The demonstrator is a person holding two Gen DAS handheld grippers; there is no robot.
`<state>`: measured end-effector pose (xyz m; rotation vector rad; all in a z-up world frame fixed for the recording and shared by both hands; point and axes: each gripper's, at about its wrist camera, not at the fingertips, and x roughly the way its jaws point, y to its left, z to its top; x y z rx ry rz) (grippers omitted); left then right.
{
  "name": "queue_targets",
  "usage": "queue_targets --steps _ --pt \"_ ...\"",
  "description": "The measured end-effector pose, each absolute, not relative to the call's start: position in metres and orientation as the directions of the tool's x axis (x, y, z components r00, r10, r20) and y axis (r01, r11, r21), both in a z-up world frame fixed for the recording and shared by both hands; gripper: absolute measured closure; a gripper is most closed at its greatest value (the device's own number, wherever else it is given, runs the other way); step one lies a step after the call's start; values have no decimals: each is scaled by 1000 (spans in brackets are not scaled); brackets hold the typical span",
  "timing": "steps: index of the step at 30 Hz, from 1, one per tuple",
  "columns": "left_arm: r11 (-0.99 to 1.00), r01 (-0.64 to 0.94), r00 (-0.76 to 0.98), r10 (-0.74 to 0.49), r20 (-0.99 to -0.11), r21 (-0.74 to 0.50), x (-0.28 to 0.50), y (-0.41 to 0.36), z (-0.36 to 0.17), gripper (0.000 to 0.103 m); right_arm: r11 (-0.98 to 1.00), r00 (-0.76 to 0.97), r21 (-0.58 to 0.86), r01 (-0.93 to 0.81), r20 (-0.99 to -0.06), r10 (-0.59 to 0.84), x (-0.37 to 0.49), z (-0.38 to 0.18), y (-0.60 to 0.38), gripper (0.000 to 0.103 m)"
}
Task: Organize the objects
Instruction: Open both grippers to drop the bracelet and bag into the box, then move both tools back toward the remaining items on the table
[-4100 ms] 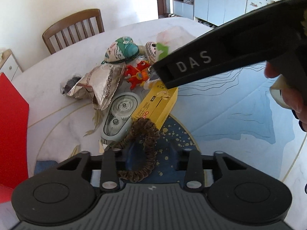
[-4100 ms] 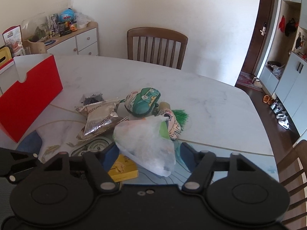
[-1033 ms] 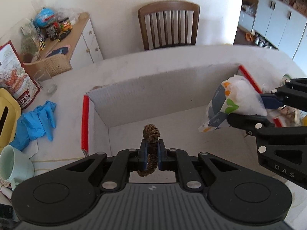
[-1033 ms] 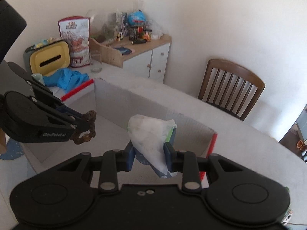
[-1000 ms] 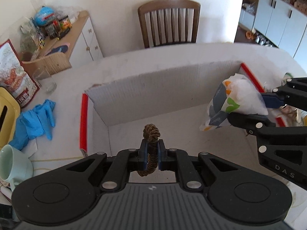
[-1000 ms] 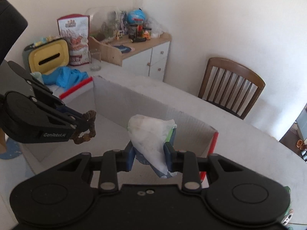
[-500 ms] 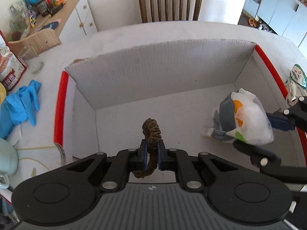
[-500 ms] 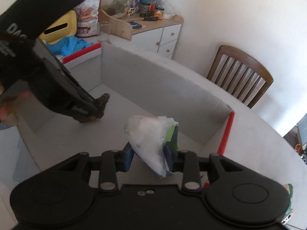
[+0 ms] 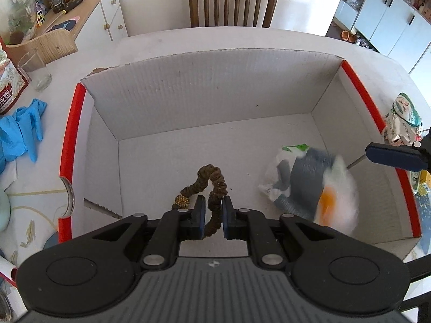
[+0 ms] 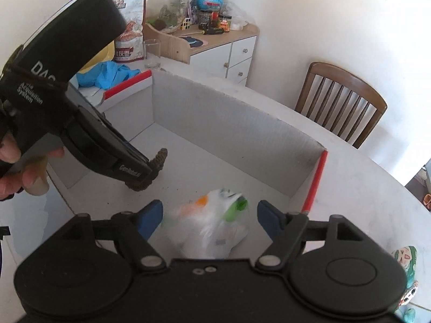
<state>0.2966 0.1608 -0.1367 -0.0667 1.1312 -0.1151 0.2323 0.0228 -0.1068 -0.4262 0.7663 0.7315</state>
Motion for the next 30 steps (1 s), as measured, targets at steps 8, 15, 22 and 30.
queue_targets --steps 8,15,22,30 --pt "990 45 447 -140 -883 -134 284 160 -122 90 715 481 -4 -699 -742 466 233 -91 3 24" --pt "989 48 505 -145 -851 -140 264 157 -99 81 738 487 50 -673 -722 492 226 -74 -25 21" --pt "987 38 559 -151 -815 -156 247 149 -77 61 760 502 97 -643 -696 514 215 -61 -56 16" --pt "988 43 619 -143 -773 -148 230 130 -57 29 791 536 125 -599 -671 512 204 -50 -92 8"
